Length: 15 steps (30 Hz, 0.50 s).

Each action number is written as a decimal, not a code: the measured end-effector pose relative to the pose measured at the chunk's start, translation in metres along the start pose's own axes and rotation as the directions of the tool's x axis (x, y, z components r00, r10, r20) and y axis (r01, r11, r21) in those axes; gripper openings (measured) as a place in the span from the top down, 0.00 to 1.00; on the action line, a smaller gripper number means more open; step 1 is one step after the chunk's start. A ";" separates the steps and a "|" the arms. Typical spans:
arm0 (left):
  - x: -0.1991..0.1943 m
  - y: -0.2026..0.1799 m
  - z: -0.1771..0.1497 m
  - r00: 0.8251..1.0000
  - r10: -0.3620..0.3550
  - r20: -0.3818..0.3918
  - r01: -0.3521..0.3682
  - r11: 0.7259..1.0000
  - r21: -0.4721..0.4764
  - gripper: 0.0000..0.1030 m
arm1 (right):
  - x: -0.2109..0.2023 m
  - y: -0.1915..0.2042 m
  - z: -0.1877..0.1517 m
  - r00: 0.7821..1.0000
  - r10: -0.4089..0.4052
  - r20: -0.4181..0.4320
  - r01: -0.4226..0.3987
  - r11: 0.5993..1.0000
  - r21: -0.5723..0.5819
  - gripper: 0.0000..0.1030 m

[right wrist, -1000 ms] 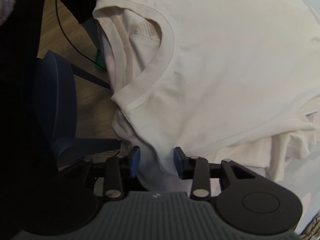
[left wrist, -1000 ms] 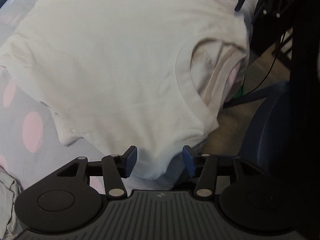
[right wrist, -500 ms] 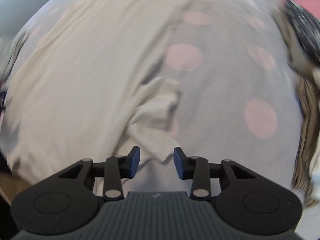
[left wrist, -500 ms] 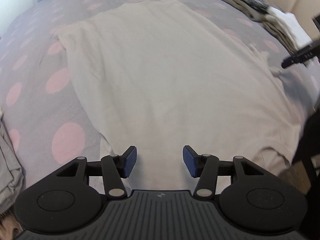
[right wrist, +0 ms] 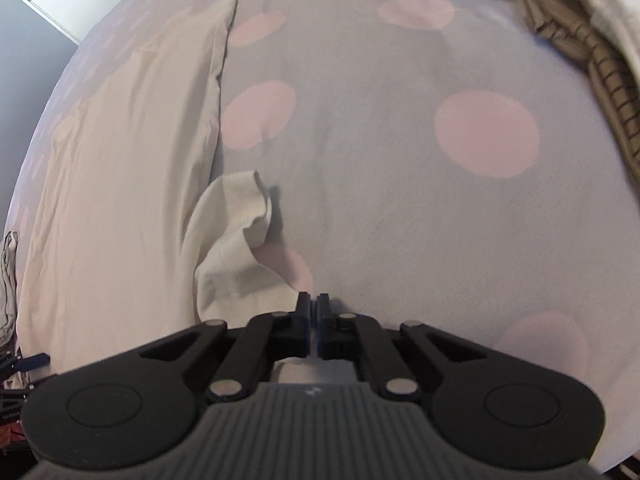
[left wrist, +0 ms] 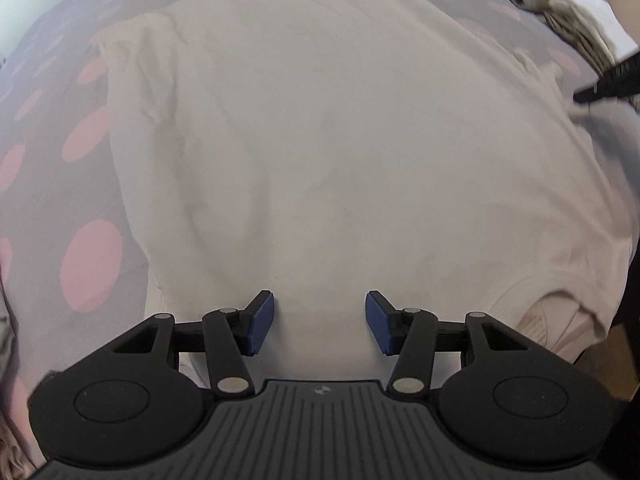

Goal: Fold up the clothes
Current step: 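Open both grippers to release the folded shirt onto the bed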

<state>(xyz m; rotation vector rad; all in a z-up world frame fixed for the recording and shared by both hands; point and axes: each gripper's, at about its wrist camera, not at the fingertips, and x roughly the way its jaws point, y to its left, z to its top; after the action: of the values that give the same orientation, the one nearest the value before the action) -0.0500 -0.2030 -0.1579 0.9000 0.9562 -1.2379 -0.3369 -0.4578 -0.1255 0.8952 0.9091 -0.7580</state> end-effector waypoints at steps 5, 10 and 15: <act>0.001 -0.004 -0.003 1.000 0.015 -0.004 -0.015 1.000 0.028 0.53 | -0.040 -0.010 -0.003 0.978 -0.177 0.107 0.174 0.984 0.036 0.98; 0.001 -0.002 -0.003 1.000 0.007 -0.005 -0.007 1.000 0.020 0.53 | -0.054 -0.042 -0.005 0.958 -0.275 0.077 0.265 0.957 0.117 0.98; -0.004 0.001 -0.005 1.000 -0.005 0.009 0.005 1.000 0.011 0.53 | -0.039 -0.052 -0.006 0.961 -0.272 0.043 0.267 0.958 0.102 0.97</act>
<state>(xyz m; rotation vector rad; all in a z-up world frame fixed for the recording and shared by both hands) -0.0498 -0.1967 -0.1561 0.9004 0.9460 -1.2518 -0.3988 -0.4682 -0.1092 0.8373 0.9623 -1.0644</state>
